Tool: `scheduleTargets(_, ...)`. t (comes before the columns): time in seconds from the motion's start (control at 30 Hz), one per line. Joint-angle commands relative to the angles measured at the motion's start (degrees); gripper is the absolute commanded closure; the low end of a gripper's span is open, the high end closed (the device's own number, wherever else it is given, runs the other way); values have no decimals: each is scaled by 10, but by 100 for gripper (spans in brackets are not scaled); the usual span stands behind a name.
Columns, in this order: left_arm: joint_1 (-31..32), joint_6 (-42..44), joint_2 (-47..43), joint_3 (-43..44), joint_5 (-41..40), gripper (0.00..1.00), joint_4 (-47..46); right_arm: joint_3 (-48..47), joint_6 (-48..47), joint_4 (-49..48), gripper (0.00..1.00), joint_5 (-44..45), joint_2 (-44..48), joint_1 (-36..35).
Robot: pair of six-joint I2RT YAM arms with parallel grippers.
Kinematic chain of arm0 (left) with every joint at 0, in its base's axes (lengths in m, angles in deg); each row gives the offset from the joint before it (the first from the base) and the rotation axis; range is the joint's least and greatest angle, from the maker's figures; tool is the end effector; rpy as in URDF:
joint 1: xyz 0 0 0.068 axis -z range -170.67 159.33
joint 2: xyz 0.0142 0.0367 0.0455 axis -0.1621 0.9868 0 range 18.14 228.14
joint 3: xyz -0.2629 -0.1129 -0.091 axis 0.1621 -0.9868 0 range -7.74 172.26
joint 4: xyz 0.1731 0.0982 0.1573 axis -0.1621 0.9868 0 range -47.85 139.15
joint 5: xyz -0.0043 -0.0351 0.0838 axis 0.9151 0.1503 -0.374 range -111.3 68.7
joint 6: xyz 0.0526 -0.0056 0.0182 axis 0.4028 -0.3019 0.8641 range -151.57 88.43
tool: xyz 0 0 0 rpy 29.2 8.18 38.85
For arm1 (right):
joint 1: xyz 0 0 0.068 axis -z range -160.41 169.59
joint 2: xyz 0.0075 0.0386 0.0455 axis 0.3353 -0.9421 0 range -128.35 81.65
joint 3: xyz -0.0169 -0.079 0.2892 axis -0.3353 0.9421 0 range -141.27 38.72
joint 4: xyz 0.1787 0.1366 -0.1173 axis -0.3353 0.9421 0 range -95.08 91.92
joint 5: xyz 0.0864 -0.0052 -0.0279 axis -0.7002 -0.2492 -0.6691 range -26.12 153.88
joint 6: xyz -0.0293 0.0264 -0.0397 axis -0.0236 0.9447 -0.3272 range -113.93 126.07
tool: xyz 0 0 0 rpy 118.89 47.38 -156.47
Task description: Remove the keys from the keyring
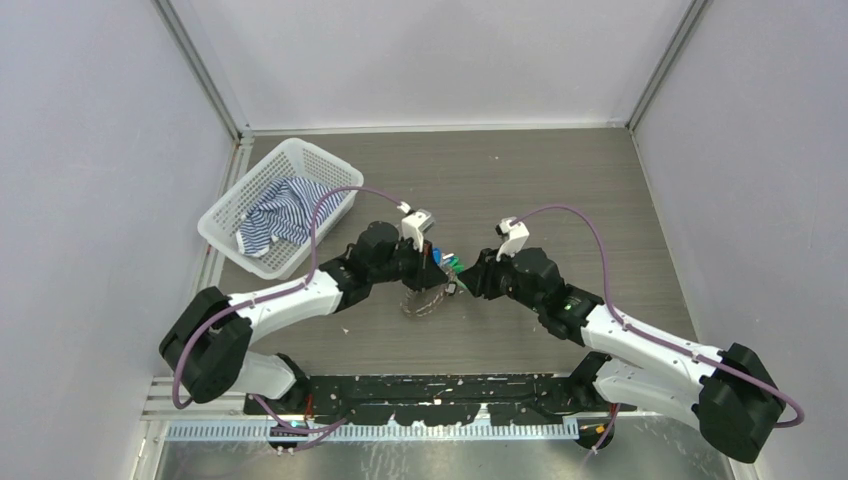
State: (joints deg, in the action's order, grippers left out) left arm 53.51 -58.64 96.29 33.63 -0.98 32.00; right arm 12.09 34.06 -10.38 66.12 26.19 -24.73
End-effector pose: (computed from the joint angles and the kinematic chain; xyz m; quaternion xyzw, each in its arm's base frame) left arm 0.1943 -0.2075 0.2566 0.2162 0.8145 -0.4232 0.3329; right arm 0.1397 0.1344 0.2478 -0.1082 0.8293 0.3101 0.4521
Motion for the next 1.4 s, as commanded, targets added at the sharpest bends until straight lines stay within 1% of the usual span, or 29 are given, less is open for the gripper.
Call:
scheduleTargets(0.0, -2, -9, -25, -14, 6, 100, -92, -4, 8, -73, 60, -15, 17, -2)
scheduleTargets(0.07, -2, -15, -27, -17, -2, 100, -96, 1, 9, -78, 60, -14, 17, -2)
scheduleTargets(0.17, -2, -33, -39, -16, -9, 100, -97, 0, 4, -81, 65, -50, 14, -2)
scheduleTargets(0.33, -2, -41, -50, -10, -12, 100, -84, 7, -21, -85, 69, -49, 3, -7)
scheduleTargets(0.43, -2, -40, -54, -1, -12, 100, -68, 12, -38, -89, 68, -15, 2, -29)
scheduleTargets(0.53, -2, -41, -56, 0, -11, 100, -67, 11, -60, -86, 65, 26, -3, -45)
scheduleTargets(0.8, -2, -41, -61, -2, 0, 100, -72, 14, -83, -101, 61, 77, -32, -54)
scheduleTargets(1.2, -2, -36, -63, -2, 18, 100, -83, 16, -114, -138, 59, 112, -61, -86)
scheduleTargets(1.27, -2, -34, -67, -8, 22, 100, -91, 15, -119, -141, 63, 112, -62, -86)
scheduleTargets(1.37, -2, -11, -80, -14, 15, 100, -78, 13, -120, -125, 66, 124, -52, -87)
